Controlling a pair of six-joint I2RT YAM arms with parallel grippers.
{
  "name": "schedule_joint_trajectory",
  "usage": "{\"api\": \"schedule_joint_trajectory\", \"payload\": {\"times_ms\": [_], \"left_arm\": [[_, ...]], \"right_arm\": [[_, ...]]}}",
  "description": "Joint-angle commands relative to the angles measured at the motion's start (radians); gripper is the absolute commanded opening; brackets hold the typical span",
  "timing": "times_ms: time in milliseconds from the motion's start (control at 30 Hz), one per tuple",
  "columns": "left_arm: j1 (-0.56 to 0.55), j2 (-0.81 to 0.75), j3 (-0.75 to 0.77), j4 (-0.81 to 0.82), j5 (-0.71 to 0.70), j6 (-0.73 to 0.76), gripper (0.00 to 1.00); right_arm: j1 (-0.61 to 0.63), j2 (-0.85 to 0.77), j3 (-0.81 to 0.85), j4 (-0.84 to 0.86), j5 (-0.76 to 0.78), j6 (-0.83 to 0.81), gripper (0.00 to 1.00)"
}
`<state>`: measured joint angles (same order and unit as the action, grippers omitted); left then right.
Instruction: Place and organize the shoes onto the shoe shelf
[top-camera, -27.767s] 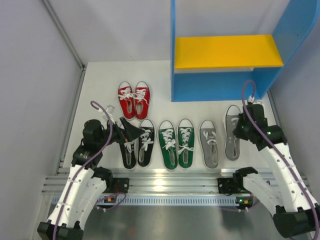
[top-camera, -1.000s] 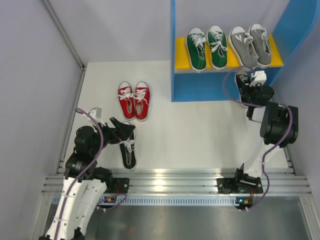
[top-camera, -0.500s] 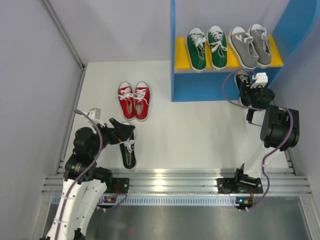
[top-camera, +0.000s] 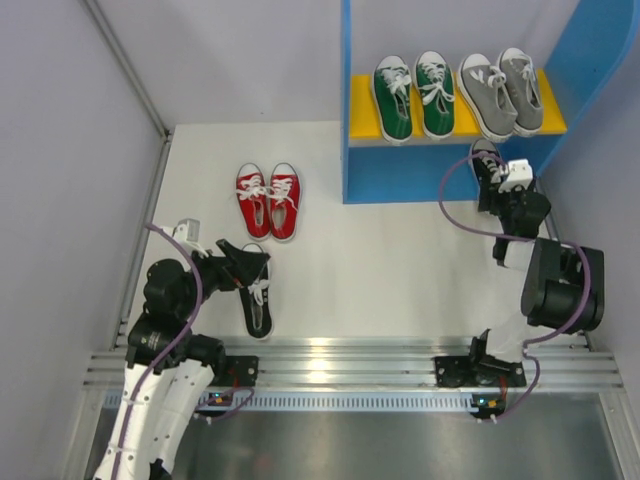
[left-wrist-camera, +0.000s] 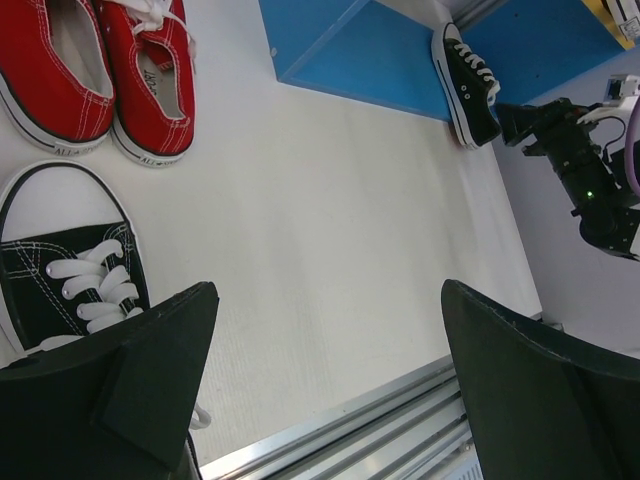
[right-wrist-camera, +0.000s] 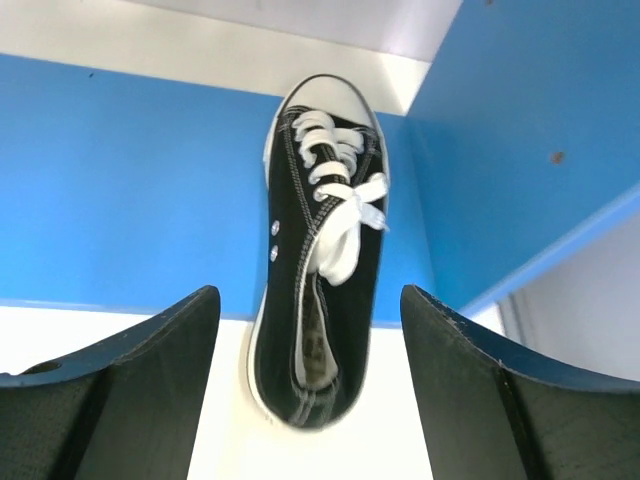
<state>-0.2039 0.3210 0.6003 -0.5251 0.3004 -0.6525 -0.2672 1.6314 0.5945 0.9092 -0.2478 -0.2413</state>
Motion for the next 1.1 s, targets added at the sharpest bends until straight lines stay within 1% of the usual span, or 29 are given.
{"api": "schedule_joint_trajectory", "payload": {"times_ms": [0,33,67,100,133,167,200,233,267,300,333,400,433,500,533,567,600,633,700,733,767,800,833,867,900,967,1000,1067], "left_arm": [[-0.002,-0.011,0.018,0.033,0.026,-0.006,0.99],[-0.002,-0.013,0.019,0.031,0.026,-0.007,0.99],[-0.002,-0.014,0.023,0.031,0.028,-0.007,0.99],[-0.002,-0.011,0.023,0.031,0.031,-0.007,0.99],[-0.002,-0.011,0.023,0.033,0.028,-0.004,0.99],[-0.002,-0.01,0.023,0.033,0.031,-0.004,0.99],[-0.003,-0.011,0.023,0.033,0.029,-0.004,0.99],[-0.002,-0.011,0.021,0.031,0.028,-0.004,0.99],[-0.002,-0.01,0.024,0.033,0.026,-0.006,0.99],[-0.002,-0.01,0.024,0.033,0.026,-0.003,0.99],[-0.002,-0.013,0.027,0.031,0.028,-0.001,0.99],[-0.002,-0.011,0.027,0.025,0.026,-0.004,0.99],[-0.002,-0.01,0.029,0.027,0.026,-0.006,0.99],[-0.002,-0.003,0.03,0.027,0.017,-0.004,0.99],[-0.002,0.001,0.032,0.027,0.014,-0.007,0.99],[-0.002,0.003,0.035,0.027,0.003,-0.007,0.99],[-0.002,0.009,0.041,0.027,-0.004,-0.009,0.99],[-0.002,0.029,0.046,0.024,-0.013,-0.006,0.99],[-0.002,0.07,0.078,-0.048,-0.072,0.001,0.97],[-0.002,0.143,0.096,-0.094,-0.113,0.004,0.97],[-0.003,0.194,0.113,-0.199,-0.145,0.01,0.95],[-0.003,0.246,0.143,-0.24,-0.18,0.02,0.92],[-0.003,0.338,0.15,-0.265,-0.182,0.014,0.89],[-0.005,0.372,0.154,-0.28,-0.169,0.014,0.85],[-0.006,0.4,0.159,-0.295,-0.199,-0.002,0.82],[-0.008,0.44,0.159,-0.297,-0.219,-0.01,0.82],[-0.009,0.452,0.159,-0.297,-0.222,-0.012,0.82],[-0.02,0.5,0.161,-0.297,-0.224,-0.01,0.82]], "right_arm": [[0.032,-0.138,-0.041,-0.012,0.05,-0.049,0.72],[0.046,-0.209,-0.053,-0.013,0.061,-0.043,0.72],[0.06,-0.244,-0.064,-0.021,0.083,-0.041,0.72],[0.101,-0.28,-0.071,-0.071,0.137,-0.041,0.72],[0.126,-0.351,-0.07,-0.114,0.16,-0.044,0.72],[0.156,-0.384,-0.073,-0.143,0.186,-0.058,0.73],[0.19,-0.419,-0.065,-0.235,0.223,-0.064,0.75],[0.266,-0.488,-0.061,-0.28,0.269,-0.073,0.77],[0.323,-0.52,-0.056,-0.321,0.277,-0.081,0.99],[0.408,-0.556,-0.049,-0.417,0.298,-0.084,0.99],[0.452,-0.623,-0.047,-0.456,0.311,-0.087,0.99],[0.538,-0.688,-0.047,-0.51,0.332,-0.05,1.0],[0.607,-0.744,-0.039,-0.589,0.297,-0.029,0.99],[0.68,-0.787,-0.029,-0.65,0.294,0.069,1.0],[0.766,-0.821,-0.032,-0.676,0.298,0.098,1.0],[0.817,-0.835,-0.041,-0.7,0.308,0.134,1.0],[0.867,-0.849,-0.064,-0.713,0.321,0.135,1.0],[0.969,-0.872,-0.073,-0.727,0.381,0.151,0.99],[1.054,-0.893,-0.09,-0.754,0.461,0.198,1.0],[1.11,-0.913,-0.093,-0.766,0.507,0.22,0.99],[1.134,-0.92,-0.093,-0.794,0.525,0.273,0.99],[1.167,-0.926,-0.091,-0.811,0.539,0.286,0.99],[1.18,-0.929,-0.088,-0.829,0.553,0.316,0.99],[1.194,-0.933,-0.082,-0.845,0.571,0.335,1.0],[1.206,-0.935,-0.081,-0.875,0.584,0.349,0.99],[1.238,-0.946,-0.075,-0.906,0.628,0.405,1.0],[1.247,-0.947,-0.059,-0.962,0.656,0.431,1.0],[1.247,-0.958,-0.047,-0.997,0.662,0.462,1.0]]}}
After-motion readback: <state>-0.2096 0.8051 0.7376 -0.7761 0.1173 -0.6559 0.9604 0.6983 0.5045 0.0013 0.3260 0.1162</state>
